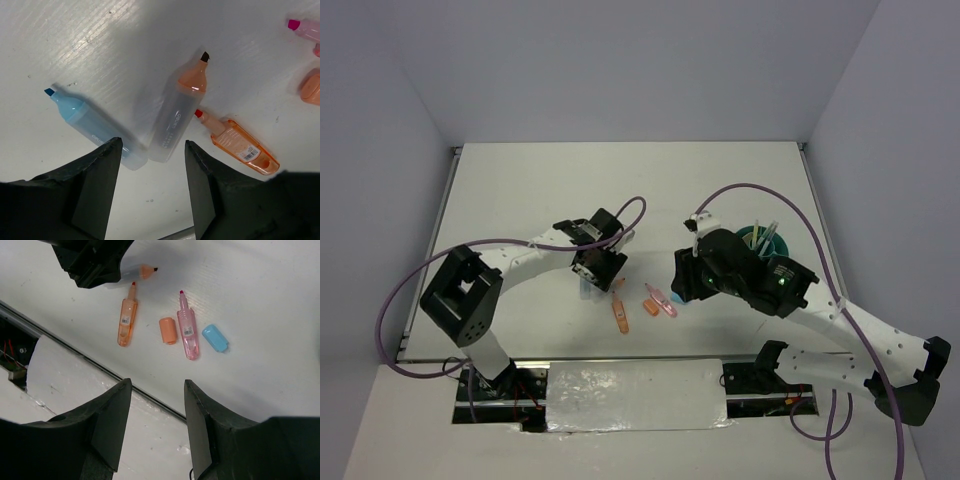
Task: Sort the stationery into containers
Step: Pick up the pen from the center of the board.
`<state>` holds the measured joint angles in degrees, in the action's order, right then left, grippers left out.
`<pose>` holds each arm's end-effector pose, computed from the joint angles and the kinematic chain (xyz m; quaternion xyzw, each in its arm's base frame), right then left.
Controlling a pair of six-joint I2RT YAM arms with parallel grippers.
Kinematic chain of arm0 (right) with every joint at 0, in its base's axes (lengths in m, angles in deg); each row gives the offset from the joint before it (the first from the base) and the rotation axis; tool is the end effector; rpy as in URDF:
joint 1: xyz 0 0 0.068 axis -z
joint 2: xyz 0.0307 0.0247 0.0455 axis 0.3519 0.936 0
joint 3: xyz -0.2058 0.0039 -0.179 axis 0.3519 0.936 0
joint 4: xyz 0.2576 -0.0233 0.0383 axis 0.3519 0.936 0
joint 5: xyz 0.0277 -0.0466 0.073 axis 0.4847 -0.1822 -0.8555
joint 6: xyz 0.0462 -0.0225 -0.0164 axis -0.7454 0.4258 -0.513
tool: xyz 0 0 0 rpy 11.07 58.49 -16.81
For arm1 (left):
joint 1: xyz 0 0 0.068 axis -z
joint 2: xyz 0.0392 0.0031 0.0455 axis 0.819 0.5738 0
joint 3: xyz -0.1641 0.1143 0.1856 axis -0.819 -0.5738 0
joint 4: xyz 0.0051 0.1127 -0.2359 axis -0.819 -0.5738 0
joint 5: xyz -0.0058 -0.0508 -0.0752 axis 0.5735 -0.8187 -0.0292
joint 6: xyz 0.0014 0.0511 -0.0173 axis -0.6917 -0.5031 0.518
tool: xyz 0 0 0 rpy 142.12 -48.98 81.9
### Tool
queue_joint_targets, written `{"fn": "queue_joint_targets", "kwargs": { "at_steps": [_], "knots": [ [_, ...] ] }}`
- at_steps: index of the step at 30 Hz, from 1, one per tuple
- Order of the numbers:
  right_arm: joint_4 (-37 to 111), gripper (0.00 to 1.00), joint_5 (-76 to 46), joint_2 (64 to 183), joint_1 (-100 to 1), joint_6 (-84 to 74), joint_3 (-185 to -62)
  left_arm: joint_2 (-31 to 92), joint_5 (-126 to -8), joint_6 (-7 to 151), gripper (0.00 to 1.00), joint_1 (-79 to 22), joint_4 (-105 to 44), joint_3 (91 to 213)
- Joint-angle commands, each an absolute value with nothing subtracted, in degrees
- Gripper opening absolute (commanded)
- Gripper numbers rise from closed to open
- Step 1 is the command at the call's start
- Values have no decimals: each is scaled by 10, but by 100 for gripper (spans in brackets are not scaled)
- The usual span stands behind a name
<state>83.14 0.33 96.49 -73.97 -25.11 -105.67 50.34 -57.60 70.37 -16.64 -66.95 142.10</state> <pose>0.1139 0.1450 0.3299 -0.1798 0.8965 0.2083 0.3471 0.2550 -0.2008 0.1935 0.2343 0.9512 -0.0735 0.1868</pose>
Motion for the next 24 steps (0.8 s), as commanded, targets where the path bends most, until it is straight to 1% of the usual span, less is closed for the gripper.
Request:
{"fn": "queue_joint_targets", "kwargs": {
  "at_steps": [1, 7, 12, 16, 24],
  "knots": [
    [835, 54, 5, 967, -740, -239, -1084, 518, -596, 692, 65, -164, -656, 1435],
    [832, 54, 6, 979, -740, -235, -1091, 529, -600, 690, 60, -157, -655, 1438],
    [829, 54, 6, 982, -740, -236, -1093, 533, -591, 693, 59, -155, -654, 1432],
    [828, 54, 6, 986, -740, -236, -1094, 538, -591, 691, 52, -154, -655, 1429],
    [828, 54, 7, 987, -740, -235, -1098, 548, -591, 693, 51, -153, -647, 1420]
  ]
}}
